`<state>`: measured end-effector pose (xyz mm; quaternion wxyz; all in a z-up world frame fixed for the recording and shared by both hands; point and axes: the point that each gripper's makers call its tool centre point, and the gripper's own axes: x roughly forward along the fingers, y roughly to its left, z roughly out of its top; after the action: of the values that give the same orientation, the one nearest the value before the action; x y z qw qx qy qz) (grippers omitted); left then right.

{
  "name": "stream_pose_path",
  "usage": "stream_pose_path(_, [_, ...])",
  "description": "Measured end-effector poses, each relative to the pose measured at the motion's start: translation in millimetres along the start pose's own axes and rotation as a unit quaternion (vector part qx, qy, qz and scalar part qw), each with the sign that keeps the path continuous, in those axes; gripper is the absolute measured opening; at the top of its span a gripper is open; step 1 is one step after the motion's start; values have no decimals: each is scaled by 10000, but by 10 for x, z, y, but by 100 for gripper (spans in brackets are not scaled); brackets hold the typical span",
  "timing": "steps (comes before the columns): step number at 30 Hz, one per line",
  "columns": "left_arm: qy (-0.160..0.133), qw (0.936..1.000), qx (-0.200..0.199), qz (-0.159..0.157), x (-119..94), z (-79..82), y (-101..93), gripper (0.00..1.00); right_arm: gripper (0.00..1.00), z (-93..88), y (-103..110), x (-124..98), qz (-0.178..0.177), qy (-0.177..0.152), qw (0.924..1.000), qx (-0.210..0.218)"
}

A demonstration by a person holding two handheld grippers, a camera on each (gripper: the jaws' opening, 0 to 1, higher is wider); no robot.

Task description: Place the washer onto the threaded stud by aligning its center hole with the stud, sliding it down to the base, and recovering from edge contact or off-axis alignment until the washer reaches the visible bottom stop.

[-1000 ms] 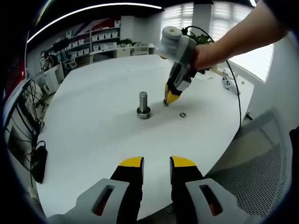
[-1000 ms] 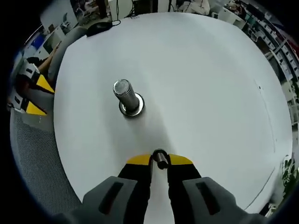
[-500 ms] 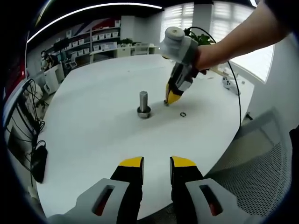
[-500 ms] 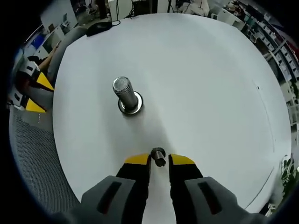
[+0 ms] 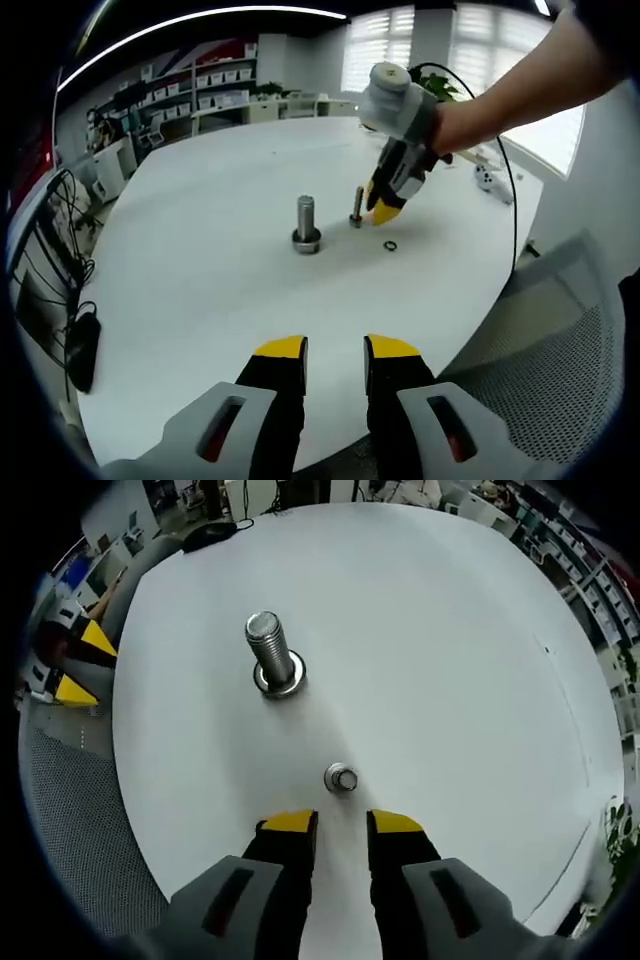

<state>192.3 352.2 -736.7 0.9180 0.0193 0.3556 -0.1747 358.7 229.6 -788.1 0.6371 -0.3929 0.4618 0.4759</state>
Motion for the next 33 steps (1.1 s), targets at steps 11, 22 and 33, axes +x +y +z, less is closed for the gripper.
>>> stream_pose_path(11, [-21, 10000, 8, -31, 3, 5, -11, 21, 29, -107, 181, -8, 82, -46, 9999, -113])
stream_pose_path(22, [-18, 10000, 23, -32, -1, 2, -17, 21, 30, -146, 374, -38, 238, -101, 9994, -229])
stream_pose_path(33, [-1, 10000, 41, -32, 2, -7, -20, 21, 30, -178, 546, 2, 313, -27, 9980, -539])
